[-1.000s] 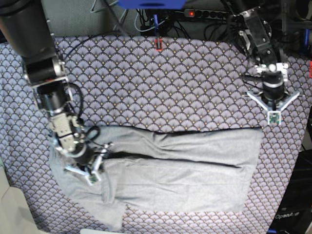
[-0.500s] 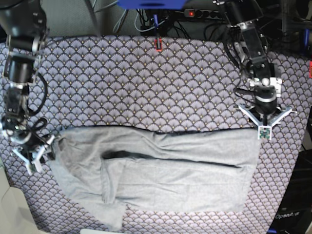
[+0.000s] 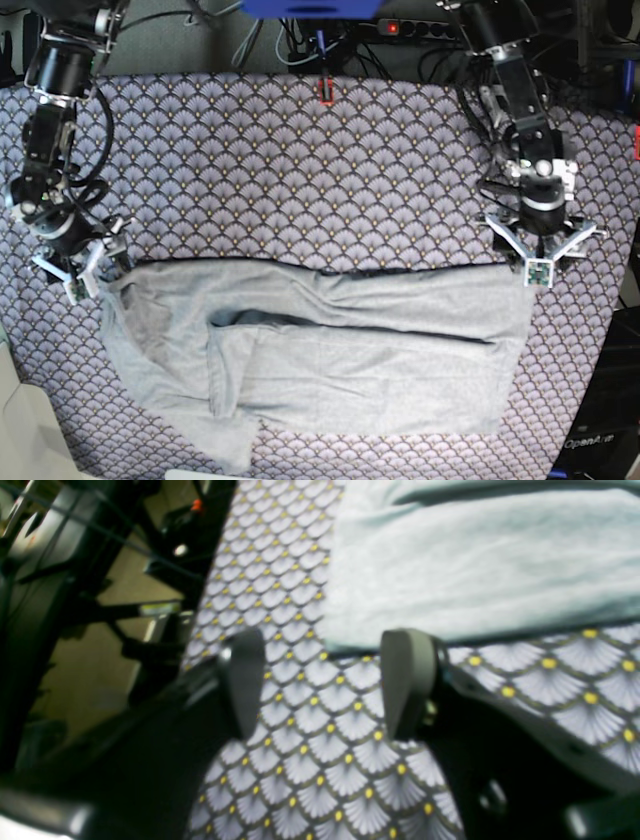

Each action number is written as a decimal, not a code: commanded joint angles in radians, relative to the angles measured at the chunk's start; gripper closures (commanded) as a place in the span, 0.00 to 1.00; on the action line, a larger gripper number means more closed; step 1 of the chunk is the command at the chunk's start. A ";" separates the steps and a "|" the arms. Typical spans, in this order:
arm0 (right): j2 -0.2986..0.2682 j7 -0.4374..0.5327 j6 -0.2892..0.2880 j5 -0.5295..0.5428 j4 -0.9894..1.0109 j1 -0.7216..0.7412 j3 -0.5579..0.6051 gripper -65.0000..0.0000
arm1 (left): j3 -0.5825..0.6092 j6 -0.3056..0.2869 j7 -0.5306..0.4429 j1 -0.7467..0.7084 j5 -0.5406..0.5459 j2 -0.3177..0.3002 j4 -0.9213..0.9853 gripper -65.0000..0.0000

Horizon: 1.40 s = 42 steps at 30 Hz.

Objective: Fold the T-shirt properly
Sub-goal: 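Move both grippers to the two corners of the folded edge, then close both grippers on the corners of the folded edge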

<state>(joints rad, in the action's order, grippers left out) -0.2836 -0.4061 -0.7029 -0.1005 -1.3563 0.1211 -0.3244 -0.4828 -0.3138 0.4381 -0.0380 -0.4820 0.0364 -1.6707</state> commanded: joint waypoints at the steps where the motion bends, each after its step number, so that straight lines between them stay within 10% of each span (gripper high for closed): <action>1: -0.019 0.028 0.005 0.011 -0.019 0.024 -0.005 0.34 | -0.001 -0.017 -0.020 0.014 0.003 -0.007 -0.016 0.44; 9: -0.029 0.046 0.005 0.011 0.182 0.134 -0.005 0.34 | -0.129 -0.127 -0.015 0.059 0.003 0.001 -0.012 0.44; 18: -0.059 0.227 0.005 0.009 0.444 0.223 -0.005 0.38 | -0.215 -0.127 -0.025 0.066 0.003 -0.013 0.097 0.44; 42: -0.061 0.229 0.005 0.009 0.460 0.170 0.003 0.52 | -0.221 -0.144 -0.095 0.283 0.193 -0.120 0.498 0.24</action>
<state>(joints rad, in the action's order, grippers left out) -0.3248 -0.1841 -0.6987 -0.0971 -0.8833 0.2783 -0.3195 -0.7059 -0.4587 0.3695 0.2195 -0.3035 -0.0700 -1.1538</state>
